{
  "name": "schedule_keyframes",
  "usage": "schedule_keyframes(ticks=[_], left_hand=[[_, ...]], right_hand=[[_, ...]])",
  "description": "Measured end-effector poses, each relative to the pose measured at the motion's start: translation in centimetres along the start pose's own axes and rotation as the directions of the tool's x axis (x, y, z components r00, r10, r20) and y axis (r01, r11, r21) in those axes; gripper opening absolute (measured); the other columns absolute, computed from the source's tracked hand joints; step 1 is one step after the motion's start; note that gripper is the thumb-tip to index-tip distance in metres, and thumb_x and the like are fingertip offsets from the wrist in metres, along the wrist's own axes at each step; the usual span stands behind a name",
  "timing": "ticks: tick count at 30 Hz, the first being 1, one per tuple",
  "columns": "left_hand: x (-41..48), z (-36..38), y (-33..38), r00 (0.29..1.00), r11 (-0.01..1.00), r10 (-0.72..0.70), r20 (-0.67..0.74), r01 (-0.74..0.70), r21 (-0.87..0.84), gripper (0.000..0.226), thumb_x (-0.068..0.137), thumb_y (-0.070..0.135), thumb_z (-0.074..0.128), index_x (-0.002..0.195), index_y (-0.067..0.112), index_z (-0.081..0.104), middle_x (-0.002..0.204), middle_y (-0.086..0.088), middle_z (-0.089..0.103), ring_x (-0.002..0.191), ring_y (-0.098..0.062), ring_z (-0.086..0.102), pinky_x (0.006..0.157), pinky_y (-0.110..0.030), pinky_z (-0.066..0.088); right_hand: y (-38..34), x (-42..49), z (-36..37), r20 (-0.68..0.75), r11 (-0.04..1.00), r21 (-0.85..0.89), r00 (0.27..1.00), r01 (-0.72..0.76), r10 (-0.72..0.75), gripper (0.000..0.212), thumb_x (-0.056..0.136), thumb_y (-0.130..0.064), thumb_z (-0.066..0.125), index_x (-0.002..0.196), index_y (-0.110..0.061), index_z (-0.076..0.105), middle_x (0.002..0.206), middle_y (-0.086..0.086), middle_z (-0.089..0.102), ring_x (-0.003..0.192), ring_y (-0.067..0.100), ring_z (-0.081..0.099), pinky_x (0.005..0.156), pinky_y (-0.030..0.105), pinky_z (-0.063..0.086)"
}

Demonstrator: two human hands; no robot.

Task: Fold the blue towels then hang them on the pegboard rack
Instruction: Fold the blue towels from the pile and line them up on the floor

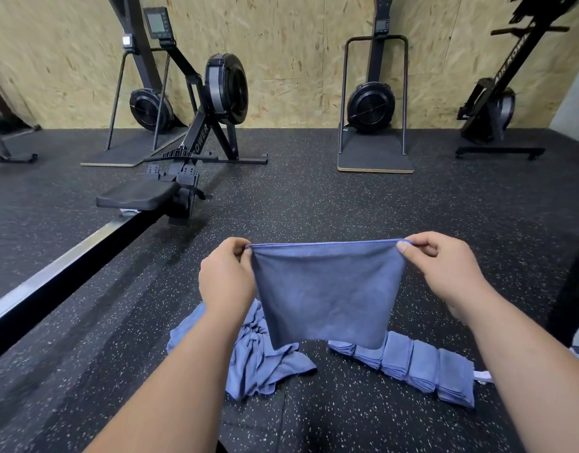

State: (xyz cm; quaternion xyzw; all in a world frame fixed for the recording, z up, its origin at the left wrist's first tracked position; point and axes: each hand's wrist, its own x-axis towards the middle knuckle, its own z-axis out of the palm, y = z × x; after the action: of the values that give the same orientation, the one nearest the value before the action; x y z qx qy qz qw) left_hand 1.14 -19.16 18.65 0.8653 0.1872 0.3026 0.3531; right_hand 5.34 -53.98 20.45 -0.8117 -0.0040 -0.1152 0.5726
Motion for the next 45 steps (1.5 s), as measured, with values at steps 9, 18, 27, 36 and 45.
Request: schedule_keyframes(ticks=[9,18,27,36,45], left_hand=[[-0.1,1.5,0.8,0.809,0.63,-0.363,0.462,0.579,-0.518,0.011,0.092,0.015,0.075,0.083,0.011,0.074,0.078,-0.007,0.059,0.076,-0.022,0.053,0.072,-0.035,0.05],[-3.2,4.0,3.6,0.809,0.69,-0.324,0.491,0.557,-0.463,0.011,0.084,0.027,0.076,0.074,0.024,0.079,0.063,0.001,0.06,0.064,-0.02,0.051,0.07,-0.039,0.052],[-7.0,6.1,7.3,0.845,0.691,-0.2,0.496,0.48,-0.54,0.009,0.086,0.023,0.081,0.094,0.017,0.079,0.079,0.001,0.079,0.075,-0.019,0.075,0.081,-0.047,0.066],[-7.5,4.9,7.9,0.907,0.704,-0.184,0.378,0.39,-0.593,0.007,0.094,0.015,0.076,0.092,0.018,0.082,0.085,0.004,0.081,0.078,-0.011,0.075,0.088,-0.044,0.064],[-7.7,4.6,8.0,0.919,0.699,-0.129,0.372,0.351,-0.624,0.017,0.094,0.019,0.065,0.092,0.024,0.081,0.09,0.004,0.081,0.091,-0.018,0.077,0.093,-0.052,0.061]], right_hand=[[1.8,1.3,0.7,-0.092,0.936,0.272,0.962,-0.224,0.257,0.018,0.097,-0.026,0.077,0.106,-0.01,0.078,0.092,0.004,0.076,0.074,0.01,0.06,0.069,0.027,0.046],[-0.8,-0.5,4.1,-0.079,0.973,0.099,0.973,-0.209,0.217,0.008,0.084,-0.03,0.083,0.079,-0.024,0.083,0.083,-0.011,0.079,0.082,0.015,0.07,0.08,0.037,0.058],[-3.6,-3.7,8.3,0.12,0.994,-0.099,0.992,0.05,-0.038,0.004,0.089,-0.027,0.08,0.086,-0.029,0.082,0.078,-0.018,0.078,0.078,0.0,0.074,0.083,0.03,0.059],[-4.5,-4.7,8.0,0.076,0.948,-0.239,0.977,0.211,-0.198,0.015,0.089,-0.023,0.081,0.084,-0.037,0.078,0.082,-0.022,0.075,0.076,-0.006,0.068,0.071,0.005,0.045],[-4.2,-5.2,8.7,0.121,0.916,-0.227,0.943,0.33,-0.309,0.023,0.088,-0.017,0.079,0.104,-0.033,0.081,0.099,-0.014,0.071,0.082,-0.002,0.069,0.082,0.015,0.054]])
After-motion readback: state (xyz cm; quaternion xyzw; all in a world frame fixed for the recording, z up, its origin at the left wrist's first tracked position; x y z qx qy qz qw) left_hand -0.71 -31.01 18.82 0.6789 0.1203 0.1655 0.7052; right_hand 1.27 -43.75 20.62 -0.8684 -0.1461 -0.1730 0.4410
